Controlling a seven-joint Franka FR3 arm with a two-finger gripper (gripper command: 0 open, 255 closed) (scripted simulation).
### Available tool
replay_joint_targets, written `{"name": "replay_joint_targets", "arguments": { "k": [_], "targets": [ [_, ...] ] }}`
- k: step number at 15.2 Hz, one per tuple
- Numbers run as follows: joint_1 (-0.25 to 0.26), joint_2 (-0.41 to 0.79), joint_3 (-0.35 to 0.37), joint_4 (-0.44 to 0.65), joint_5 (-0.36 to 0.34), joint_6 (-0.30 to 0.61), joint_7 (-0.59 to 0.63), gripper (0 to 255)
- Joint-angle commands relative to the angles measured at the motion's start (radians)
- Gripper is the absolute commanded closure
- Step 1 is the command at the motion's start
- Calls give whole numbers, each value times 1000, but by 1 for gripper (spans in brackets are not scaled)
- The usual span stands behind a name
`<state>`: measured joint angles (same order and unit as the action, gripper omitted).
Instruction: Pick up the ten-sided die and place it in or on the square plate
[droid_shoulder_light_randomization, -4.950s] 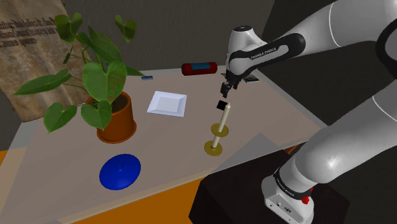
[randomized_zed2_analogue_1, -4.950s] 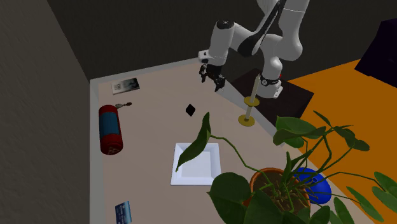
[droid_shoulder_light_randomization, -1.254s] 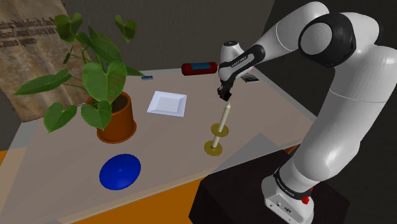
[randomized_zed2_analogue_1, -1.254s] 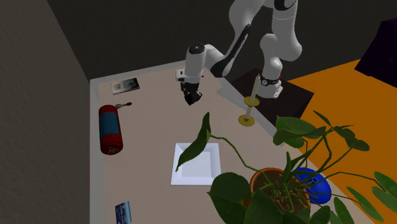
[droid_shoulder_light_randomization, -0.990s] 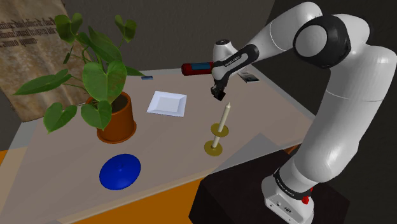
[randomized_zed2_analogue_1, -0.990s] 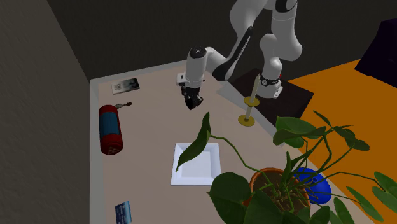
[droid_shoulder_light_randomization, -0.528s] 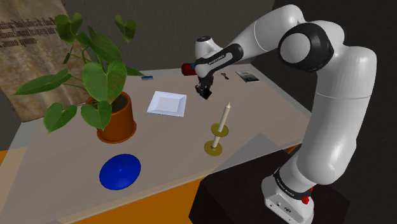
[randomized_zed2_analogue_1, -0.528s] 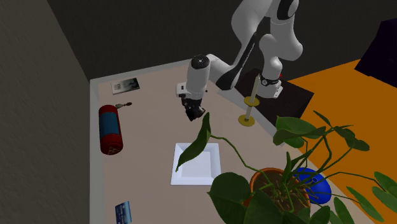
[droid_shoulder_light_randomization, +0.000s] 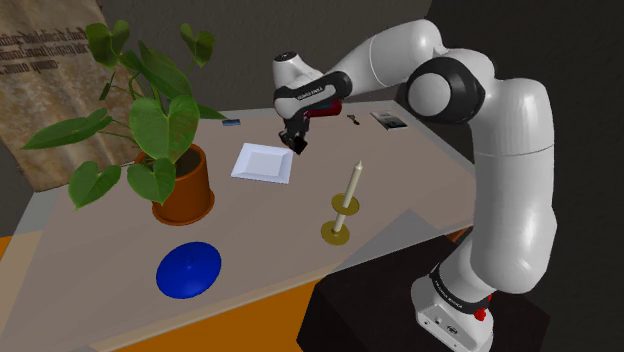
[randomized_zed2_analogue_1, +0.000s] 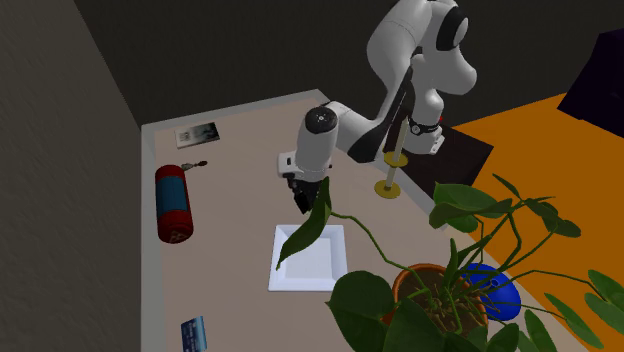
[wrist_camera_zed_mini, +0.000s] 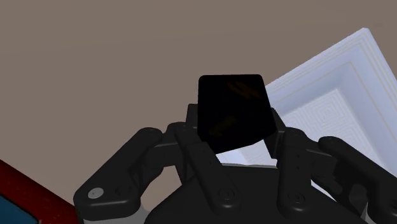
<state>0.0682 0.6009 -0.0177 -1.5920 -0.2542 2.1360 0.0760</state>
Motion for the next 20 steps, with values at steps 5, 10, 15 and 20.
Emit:
{"name": "replay_joint_targets", "arguments": {
  "k": [5,10,15,20],
  "targets": [
    [73,196,20,338,14,-158,51,255],
    [116,371,25,623,23,-275,68,255],
    [115,401,23,608,20,-231,77,255],
    [115,437,22,606,18,-194,85,255]
  ]
}}
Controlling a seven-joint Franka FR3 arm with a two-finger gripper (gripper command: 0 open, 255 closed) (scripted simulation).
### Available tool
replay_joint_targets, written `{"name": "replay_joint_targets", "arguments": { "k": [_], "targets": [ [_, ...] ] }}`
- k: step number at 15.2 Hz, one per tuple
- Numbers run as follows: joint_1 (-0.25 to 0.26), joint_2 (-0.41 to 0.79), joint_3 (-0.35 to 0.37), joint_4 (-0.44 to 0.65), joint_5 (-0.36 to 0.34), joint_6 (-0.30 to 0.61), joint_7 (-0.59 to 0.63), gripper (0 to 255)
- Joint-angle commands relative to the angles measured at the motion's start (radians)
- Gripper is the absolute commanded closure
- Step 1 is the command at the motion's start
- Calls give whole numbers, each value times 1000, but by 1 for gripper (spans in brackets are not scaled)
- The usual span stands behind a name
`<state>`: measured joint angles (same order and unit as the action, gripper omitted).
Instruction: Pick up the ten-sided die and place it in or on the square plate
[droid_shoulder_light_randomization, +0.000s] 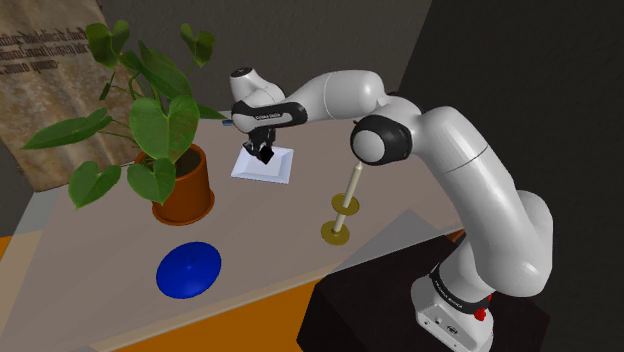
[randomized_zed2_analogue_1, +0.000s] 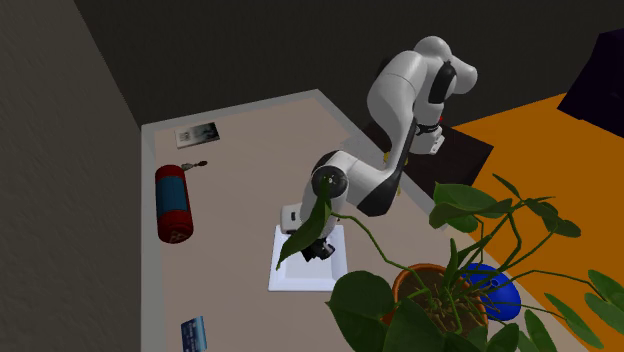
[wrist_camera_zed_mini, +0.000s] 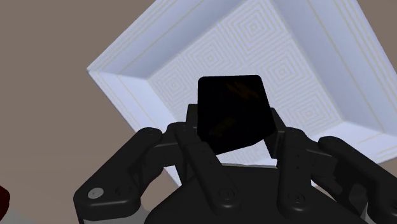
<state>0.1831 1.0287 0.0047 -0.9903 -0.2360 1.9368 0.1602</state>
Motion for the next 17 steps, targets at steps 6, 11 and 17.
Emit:
{"name": "replay_joint_targets", "arguments": {
  "k": [6,11,17],
  "targets": [
    [0,24,-1,6,-1,18,4,255],
    [0,25,-1,6,-1,18,4,0],
    [3,11,0,15,0,-4,3,0]
  ]
}}
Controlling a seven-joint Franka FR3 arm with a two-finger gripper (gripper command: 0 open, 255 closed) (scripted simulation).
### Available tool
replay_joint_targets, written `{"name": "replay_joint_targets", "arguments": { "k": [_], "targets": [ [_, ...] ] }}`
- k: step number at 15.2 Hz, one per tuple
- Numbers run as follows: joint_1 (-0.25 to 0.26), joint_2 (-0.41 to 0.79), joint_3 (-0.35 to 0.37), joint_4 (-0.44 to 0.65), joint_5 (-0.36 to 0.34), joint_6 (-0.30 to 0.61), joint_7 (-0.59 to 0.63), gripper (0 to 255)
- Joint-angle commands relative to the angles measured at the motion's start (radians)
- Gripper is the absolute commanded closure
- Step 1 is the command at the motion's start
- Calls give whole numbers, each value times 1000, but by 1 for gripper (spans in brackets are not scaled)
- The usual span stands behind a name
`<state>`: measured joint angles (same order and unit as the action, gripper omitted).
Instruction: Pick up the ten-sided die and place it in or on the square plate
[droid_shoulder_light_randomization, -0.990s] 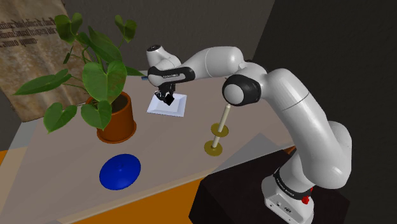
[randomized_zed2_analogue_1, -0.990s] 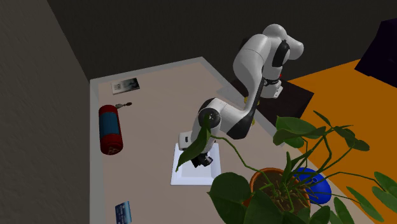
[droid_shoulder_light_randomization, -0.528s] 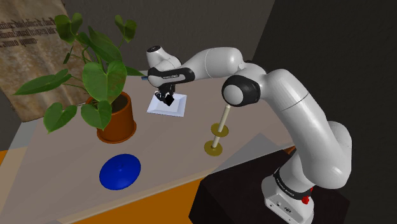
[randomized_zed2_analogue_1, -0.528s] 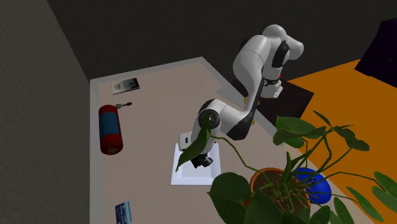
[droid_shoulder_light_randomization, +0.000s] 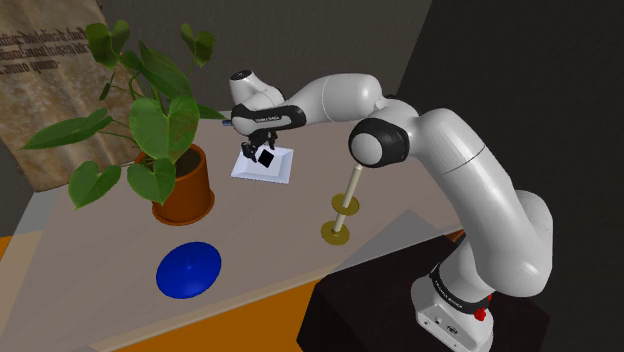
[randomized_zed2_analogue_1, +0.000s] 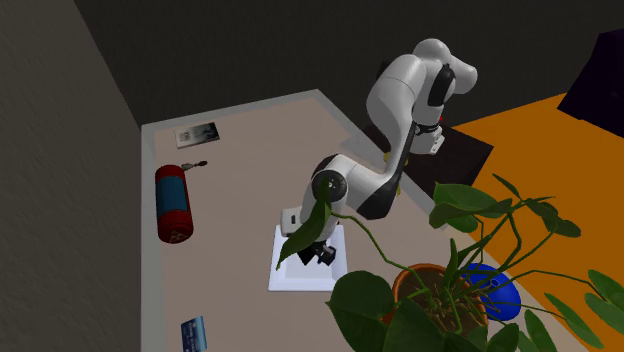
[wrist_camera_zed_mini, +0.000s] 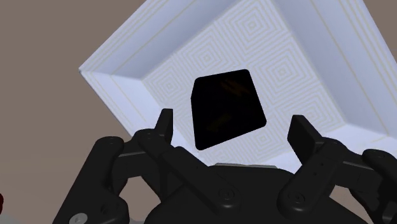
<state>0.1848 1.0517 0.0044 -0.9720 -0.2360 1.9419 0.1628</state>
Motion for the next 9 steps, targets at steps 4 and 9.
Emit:
{"name": "replay_joint_targets", "arguments": {
  "k": [4,9],
  "targets": [
    [12,-41,3,37,5,-79,-5,0],
    [12,-41,4,37,5,-79,-5,0]
  ]
}}
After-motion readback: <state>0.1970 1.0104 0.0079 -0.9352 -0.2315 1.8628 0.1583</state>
